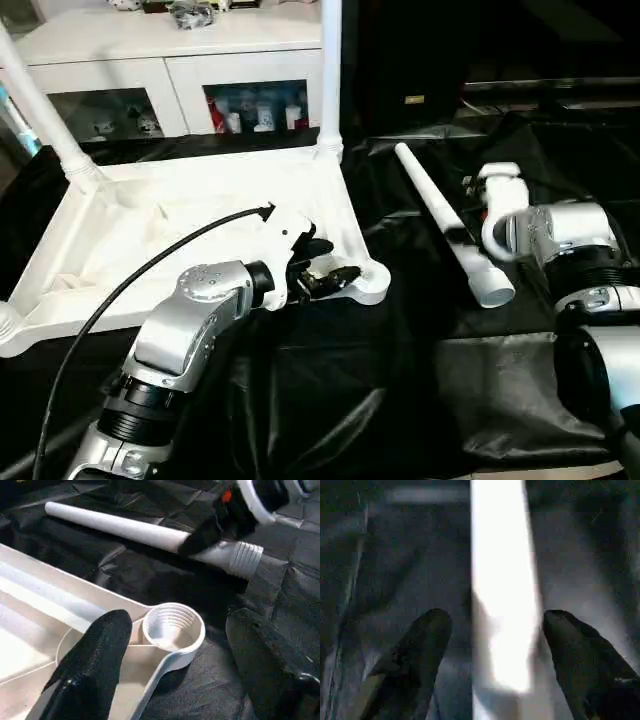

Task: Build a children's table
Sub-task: Pick table leg

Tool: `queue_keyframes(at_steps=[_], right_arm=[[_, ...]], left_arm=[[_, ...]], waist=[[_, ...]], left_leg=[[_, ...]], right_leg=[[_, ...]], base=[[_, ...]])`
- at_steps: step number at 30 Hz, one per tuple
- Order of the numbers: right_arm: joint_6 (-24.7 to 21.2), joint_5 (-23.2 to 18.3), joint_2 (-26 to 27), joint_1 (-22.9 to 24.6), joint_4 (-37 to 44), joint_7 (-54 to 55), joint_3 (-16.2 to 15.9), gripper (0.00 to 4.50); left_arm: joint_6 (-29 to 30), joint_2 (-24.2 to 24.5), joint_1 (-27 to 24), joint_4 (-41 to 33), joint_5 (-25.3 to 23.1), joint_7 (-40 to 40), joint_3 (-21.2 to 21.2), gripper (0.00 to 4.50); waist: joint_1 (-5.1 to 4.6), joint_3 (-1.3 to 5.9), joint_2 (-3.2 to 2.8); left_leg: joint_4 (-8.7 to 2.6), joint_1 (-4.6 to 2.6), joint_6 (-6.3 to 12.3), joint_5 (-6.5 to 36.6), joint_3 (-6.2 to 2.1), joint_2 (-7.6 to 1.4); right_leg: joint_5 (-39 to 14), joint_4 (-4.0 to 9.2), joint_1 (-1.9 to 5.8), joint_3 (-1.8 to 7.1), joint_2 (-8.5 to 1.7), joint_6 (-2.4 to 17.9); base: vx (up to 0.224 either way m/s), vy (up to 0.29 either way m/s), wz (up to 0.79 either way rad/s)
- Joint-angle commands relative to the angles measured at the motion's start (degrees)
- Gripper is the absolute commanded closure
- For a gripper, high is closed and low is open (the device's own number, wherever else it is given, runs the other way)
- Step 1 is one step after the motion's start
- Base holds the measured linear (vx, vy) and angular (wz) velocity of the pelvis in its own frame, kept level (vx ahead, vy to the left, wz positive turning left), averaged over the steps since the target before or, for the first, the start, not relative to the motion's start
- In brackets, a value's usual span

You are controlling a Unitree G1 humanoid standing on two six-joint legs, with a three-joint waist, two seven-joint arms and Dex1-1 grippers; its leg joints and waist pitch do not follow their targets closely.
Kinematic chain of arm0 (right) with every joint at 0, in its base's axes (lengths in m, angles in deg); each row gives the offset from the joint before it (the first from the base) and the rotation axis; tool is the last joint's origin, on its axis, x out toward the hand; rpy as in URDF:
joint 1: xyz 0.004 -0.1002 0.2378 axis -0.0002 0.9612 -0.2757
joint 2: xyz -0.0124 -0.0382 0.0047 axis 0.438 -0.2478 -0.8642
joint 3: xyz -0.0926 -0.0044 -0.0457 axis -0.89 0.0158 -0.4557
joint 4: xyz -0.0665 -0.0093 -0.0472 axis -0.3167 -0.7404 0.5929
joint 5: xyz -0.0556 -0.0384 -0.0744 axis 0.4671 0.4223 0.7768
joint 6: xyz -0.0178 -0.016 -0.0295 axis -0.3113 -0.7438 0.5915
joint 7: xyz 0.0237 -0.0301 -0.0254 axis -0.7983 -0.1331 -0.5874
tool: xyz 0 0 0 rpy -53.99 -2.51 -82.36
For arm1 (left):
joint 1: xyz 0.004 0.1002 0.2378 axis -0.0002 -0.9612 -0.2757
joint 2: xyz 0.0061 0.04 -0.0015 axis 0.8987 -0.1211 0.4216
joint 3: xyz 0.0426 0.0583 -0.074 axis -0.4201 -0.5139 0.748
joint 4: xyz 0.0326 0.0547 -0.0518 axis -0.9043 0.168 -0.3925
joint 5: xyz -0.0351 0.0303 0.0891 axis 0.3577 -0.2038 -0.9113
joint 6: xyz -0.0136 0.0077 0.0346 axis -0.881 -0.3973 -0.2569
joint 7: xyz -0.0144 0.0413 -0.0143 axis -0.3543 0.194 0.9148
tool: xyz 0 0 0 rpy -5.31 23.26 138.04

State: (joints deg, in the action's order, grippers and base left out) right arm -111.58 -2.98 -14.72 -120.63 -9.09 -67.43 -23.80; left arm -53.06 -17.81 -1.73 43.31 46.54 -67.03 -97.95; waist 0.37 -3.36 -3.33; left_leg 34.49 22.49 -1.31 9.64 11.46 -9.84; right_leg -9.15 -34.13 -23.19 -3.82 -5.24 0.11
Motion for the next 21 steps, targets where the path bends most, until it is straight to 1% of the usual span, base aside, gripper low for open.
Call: queue_keyframes(at_steps=[1,2,4,5,6,7,8,14,15,17,18,19,20,21], right_arm=[[0.1,-0.13,-0.29,-1.16,-0.89,-0.92,0.03,1.56],[0.81,0.3,-0.47,-1.26,-2.43,-1.16,-0.36,1.64],[1.45,0.87,-0.71,-1.44,-4.08,-1.98,-1.1,1.92],[1.74,1.23,-0.87,-1.61,-4.95,-2.55,-1.56,1.99],[2.33,1.93,-1.26,-1.96,-6.44,-3.61,-2.36,2.03],[2.48,2.05,-1.36,-2.06,-6.74,-3.73,-2.43,2.11],[2.78,2.32,-1.48,-2.31,-7.3,-4.0,-2.65,2.35],[4.25,3.02,-1.78,-2.78,-8.93,-3.8,-2.84,2.6],[4.62,3.08,-1.77,-2.74,-9.1,-3.51,-2.79,2.61],[6.29,2.45,-1.91,-2.66,-10.12,-1.95,-1.55,2.62],[6.75,2.15,-2.0,-2.69,-10.39,-1.49,-1.08,2.62],[6.75,2.15,-2.0,-2.69,-10.39,-1.49,-1.08,2.62],[7.49,1.3,-2.22,-2.69,-10.5,-0.89,-0.05,2.62],[7.94,0.16,-2.42,-2.52,-10.27,-0.29,1.34,2.62]], left_arm=[[0.44,0.36,-0.13,-0.52,-0.32,0.17,-0.09,0.64],[0.49,0.42,-0.11,-0.64,-0.29,0.1,-0.26,0.52],[0.72,0.64,-0.13,-1.06,-0.15,-0.21,-0.59,0.31],[0.83,0.82,-0.17,-1.33,-0.08,-0.39,-0.8,0.25],[1.11,1.34,-0.37,-2.0,0.07,-0.94,-1.3,0.23],[1.2,1.51,-0.42,-2.17,0.1,-1.12,-1.43,0.23],[1.3,1.86,-0.5,-2.55,0.19,-1.5,-1.68,0.23],[1.51,3.46,-1.29,-4.63,0.51,-3.49,-3.13,0.23],[1.36,3.6,-1.44,-4.73,0.42,-3.64,-3.33,0.23],[0.89,3.74,-1.62,-4.42,-0.08,-3.36,-3.68,0.23],[0.86,3.7,-1.53,-4.3,-0.2,-3.14,-3.73,0.23],[0.86,3.7,-1.53,-4.3,-0.2,-3.14,-3.73,0.23],[0.78,3.41,-1.35,-4.26,-0.18,-2.68,-3.42,0.23],[0.16,2.96,-0.99,-3.9,-0.16,-1.96,-2.62,0.23]], waist=[[0.27,4.33,1.41],[0.23,4.33,1.62],[0.29,4.36,1.43],[0.27,4.36,1.79],[0.23,4.29,1.97],[0.25,4.3,1.86],[0.28,4.23,1.84],[0.23,4.14,1.85],[0.2,4.21,2.6],[0.22,4.13,2.28],[0.13,4.07,2.26],[0.06,4.07,2.4],[0.04,4.09,2.58],[0.13,4.01,2.42]], left_leg=[[-3.2,-1.19,1.49,13.07,-1.23,-2.55],[-3.21,-1.13,1.56,12.81,-1.22,-2.59],[-3.17,-1.26,1.41,13.29,-1.25,-2.62],[-3.14,-1.19,1.45,13.28,-1.24,-2.62],[-3.14,-1.18,1.45,13.49,-1.17,-2.63],[-3.16,-1.2,1.32,13.76,-1.26,-2.66],[-3.17,-1.23,1.31,13.9,-1.22,-2.68],[-3.23,-1.24,0.98,14.5,-1.25,-2.7],[-3.15,-1.12,1.15,14.16,-1.24,-2.7],[-3.14,-1.37,0.67,14.75,-1.22,-2.74],[-3.26,-1.34,0.23,15.33,-1.3,-2.75],[-3.31,-1.41,-0.07,16.08,-1.32,-2.77],[-3.33,-1.37,-0.1,16.27,-1.34,-2.76],[-3.38,-1.41,-0.27,16.86,-1.42,-2.73]], right_leg=[[-17.27,3.89,2.47,1.9,-2.65,13.15],[-16.99,3.85,2.48,1.89,-2.64,13.2],[-17.57,3.84,2.4,1.87,-2.73,13.28],[-17.62,3.76,2.46,1.87,-2.74,13.41],[-18.03,3.86,2.36,1.86,-2.7,13.28],[-18.39,3.75,2.4,1.84,-2.76,13.35],[-18.75,3.9,2.31,1.86,-2.77,13.2],[-19.01,3.86,2.27,1.88,-2.72,13.17],[-19.57,3.7,2.38,1.92,-2.86,12.96],[-20.63,3.97,2.03,1.98,-2.87,12.72],[-20.67,3.97,2.06,1.91,-2.77,12.62],[-20.53,3.97,2.01,1.92,-2.69,12.48],[-20.48,3.94,2.06,1.92,-2.72,12.44],[-21.01,3.95,2.01,1.89,-2.74,12.35]], base=[[0.0,0.0,0.0],[0.0,0.0,0.0],[0.0,0.0,0.0],[0.0,0.0,0.0],[0.0,0.0,0.0],[0.0,0.0,0.0],[0.0,0.0,0.0],[0.0,0.0,0.0],[0.0,0.0,0.0],[0.0,0.0,0.0],[0.0,0.0,0.0],[0.0,0.0,0.0],[0.0,0.0,0.0],[0.0,0.0,0.0]])
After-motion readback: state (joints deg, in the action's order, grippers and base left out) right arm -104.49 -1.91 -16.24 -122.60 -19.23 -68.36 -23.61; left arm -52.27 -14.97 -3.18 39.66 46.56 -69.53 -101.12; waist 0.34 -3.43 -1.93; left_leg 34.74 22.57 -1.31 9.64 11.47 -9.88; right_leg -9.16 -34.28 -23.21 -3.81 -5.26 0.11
